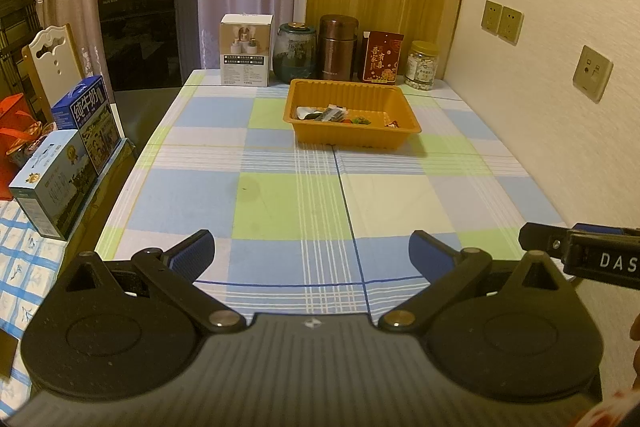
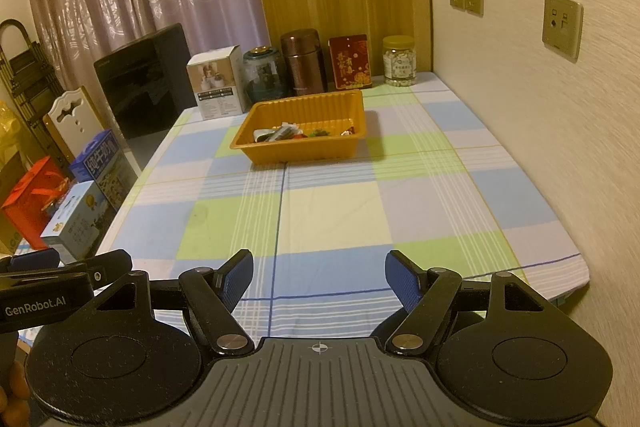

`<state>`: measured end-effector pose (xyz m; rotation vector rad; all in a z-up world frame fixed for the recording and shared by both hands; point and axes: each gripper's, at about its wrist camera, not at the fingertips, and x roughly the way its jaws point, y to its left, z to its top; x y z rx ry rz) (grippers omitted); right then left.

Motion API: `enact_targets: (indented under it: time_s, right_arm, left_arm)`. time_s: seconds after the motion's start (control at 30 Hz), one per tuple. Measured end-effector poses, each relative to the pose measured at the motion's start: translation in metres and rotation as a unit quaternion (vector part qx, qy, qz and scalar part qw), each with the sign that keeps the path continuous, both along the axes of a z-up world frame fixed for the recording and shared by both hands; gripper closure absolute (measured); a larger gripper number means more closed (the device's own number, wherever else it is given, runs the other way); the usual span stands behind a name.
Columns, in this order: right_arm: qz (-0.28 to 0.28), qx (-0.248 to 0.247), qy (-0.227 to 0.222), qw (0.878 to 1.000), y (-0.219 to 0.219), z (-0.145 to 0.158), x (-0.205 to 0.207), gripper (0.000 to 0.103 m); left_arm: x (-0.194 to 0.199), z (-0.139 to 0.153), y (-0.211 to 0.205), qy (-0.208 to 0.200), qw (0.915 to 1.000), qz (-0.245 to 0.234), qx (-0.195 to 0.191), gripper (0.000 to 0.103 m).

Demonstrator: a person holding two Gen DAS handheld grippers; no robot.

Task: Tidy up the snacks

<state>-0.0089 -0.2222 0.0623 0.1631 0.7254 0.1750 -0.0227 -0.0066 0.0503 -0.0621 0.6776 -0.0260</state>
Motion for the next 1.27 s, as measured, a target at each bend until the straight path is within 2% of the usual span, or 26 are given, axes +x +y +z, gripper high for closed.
enact_targets:
  time_s: [1.27]
  right_arm:
    - [-0.006, 0.002, 0.000, 1.000, -0.0034, -0.0034, -0.0004, 0.030]
  left_arm:
    - [0.0003, -0.0040, 0.0004, -0.008, 0.9999, -0.007, -0.012, 0.000]
